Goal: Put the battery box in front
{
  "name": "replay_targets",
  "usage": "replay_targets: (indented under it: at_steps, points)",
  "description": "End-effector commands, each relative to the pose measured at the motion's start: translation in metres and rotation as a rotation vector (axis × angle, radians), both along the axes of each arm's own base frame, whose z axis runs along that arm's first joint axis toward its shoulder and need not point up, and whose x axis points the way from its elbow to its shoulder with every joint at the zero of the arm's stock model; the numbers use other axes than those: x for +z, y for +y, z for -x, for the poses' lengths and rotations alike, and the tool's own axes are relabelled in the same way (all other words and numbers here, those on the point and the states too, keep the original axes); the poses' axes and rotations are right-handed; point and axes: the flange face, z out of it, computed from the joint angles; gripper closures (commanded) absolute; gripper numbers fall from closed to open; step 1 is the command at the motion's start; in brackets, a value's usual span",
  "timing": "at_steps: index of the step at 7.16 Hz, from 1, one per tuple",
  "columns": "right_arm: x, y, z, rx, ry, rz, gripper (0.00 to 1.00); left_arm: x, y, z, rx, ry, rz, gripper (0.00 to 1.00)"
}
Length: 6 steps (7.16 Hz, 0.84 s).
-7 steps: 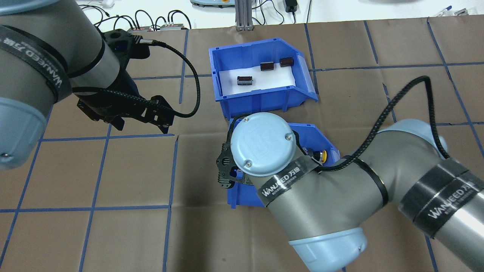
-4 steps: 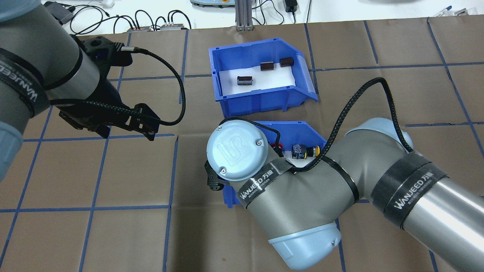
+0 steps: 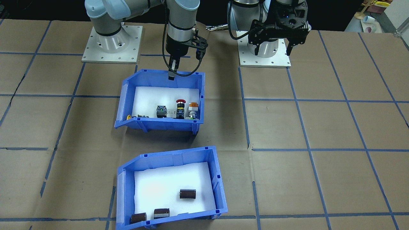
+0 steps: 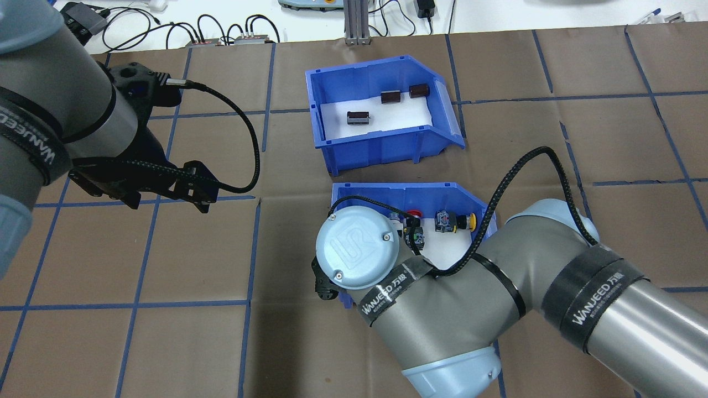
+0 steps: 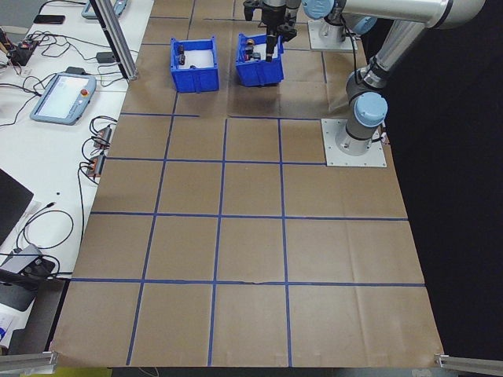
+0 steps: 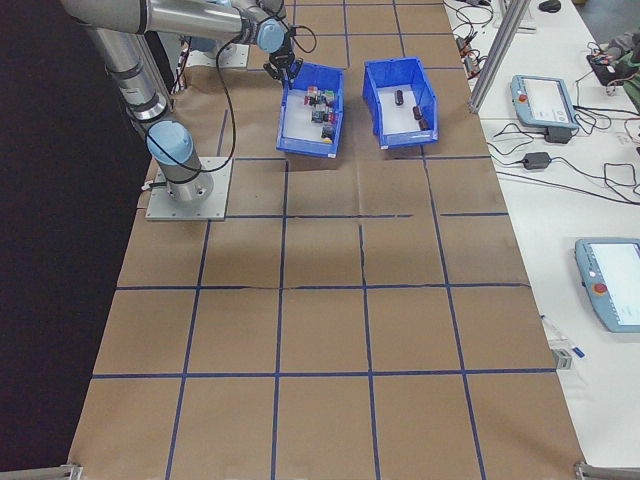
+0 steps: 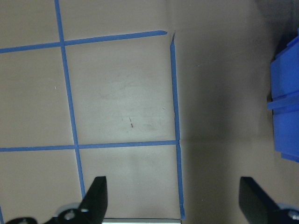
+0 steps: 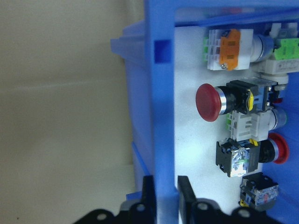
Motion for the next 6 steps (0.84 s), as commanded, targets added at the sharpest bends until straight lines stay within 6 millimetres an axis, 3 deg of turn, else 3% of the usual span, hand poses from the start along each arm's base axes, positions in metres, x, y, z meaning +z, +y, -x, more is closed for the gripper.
replay_targets:
  at_steps: [1, 4, 6]
  points:
    - [-0.004, 0.007, -0.004, -0.008, -0.004, -0.003, 0.36, -0.005, 0.007, -0.001, 0.001, -0.002, 0.004, 0.01]
    - [0.01, 0.007, -0.004, -0.027, -0.025, 0.027, 0.0, -0.008, 0.009, -0.001, 0.001, -0.004, 0.003, 0.01]
    - [0.045, -0.006, 0.018, -0.088, -0.066, 0.088, 0.0, -0.009, 0.008, -0.001, 0.001, -0.002, 0.001, 0.01]
